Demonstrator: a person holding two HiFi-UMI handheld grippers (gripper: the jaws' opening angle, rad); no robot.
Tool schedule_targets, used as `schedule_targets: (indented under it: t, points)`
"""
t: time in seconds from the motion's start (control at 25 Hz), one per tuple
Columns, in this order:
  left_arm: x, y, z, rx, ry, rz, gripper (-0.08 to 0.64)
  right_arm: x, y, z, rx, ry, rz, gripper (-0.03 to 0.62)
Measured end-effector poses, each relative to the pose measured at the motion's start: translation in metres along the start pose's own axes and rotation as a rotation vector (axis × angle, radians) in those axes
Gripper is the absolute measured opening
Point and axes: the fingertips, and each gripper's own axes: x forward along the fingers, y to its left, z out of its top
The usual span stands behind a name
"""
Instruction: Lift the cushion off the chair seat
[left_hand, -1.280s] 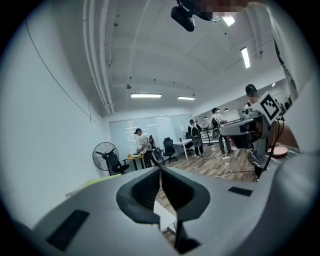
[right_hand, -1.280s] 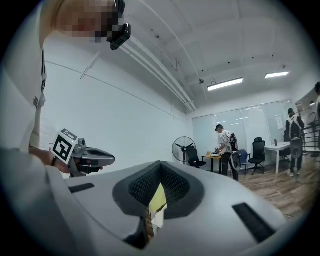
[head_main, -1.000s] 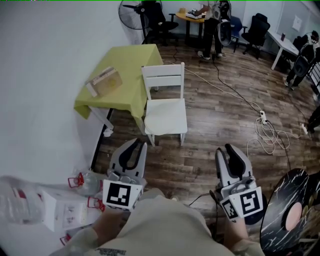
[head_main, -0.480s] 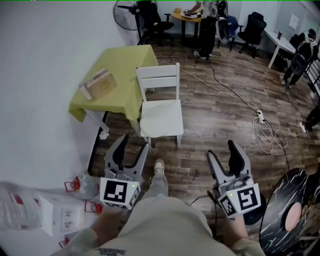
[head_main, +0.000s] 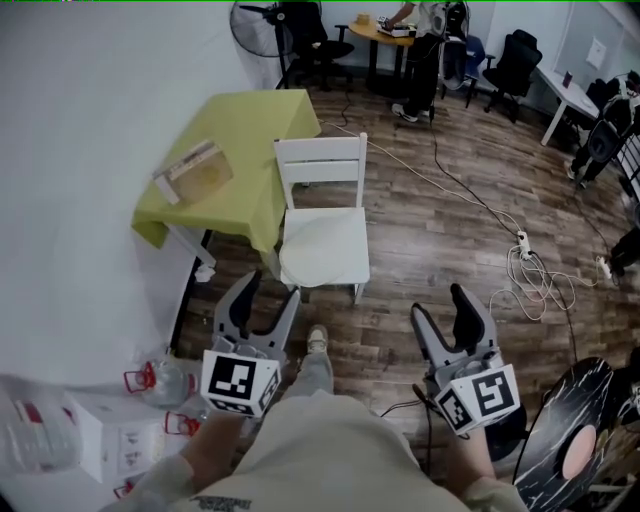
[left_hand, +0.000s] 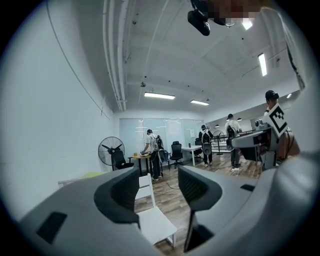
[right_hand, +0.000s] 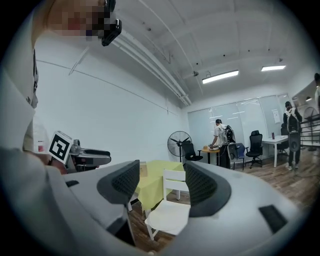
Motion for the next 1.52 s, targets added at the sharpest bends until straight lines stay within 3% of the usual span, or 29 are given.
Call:
schedule_targets:
  t: [0.16, 0.36, 0.8, 1.2, 1.52]
  points:
    - [0.030, 0.024, -0.010, -0.016, 0.036, -0.005, 0.244, 0.039, -0.005, -0.001, -0.010, 0.035, 0.012, 0.284]
    - [0.076, 0.064, -0.009, -0.066, 0.022, 0.030, 0.250, 0.094, -0.024, -0.006, -0.007, 0.088, -0.001, 0.284]
    - [0.189, 0.140, -0.039, -0.131, 0.172, -0.042, 0.250, 0.237, -0.061, -0.029, 0.051, 0.217, -0.004, 0.285]
    - [0.252, 0.207, -0.110, -0.221, 0.297, -0.048, 0.250, 0.365, -0.082, -0.105, 0.121, 0.371, 0.008, 0.287]
    - [0.282, 0.230, -0.162, -0.283, 0.399, -0.032, 0.250, 0.418, -0.095, -0.155, 0.133, 0.497, 0.027, 0.296]
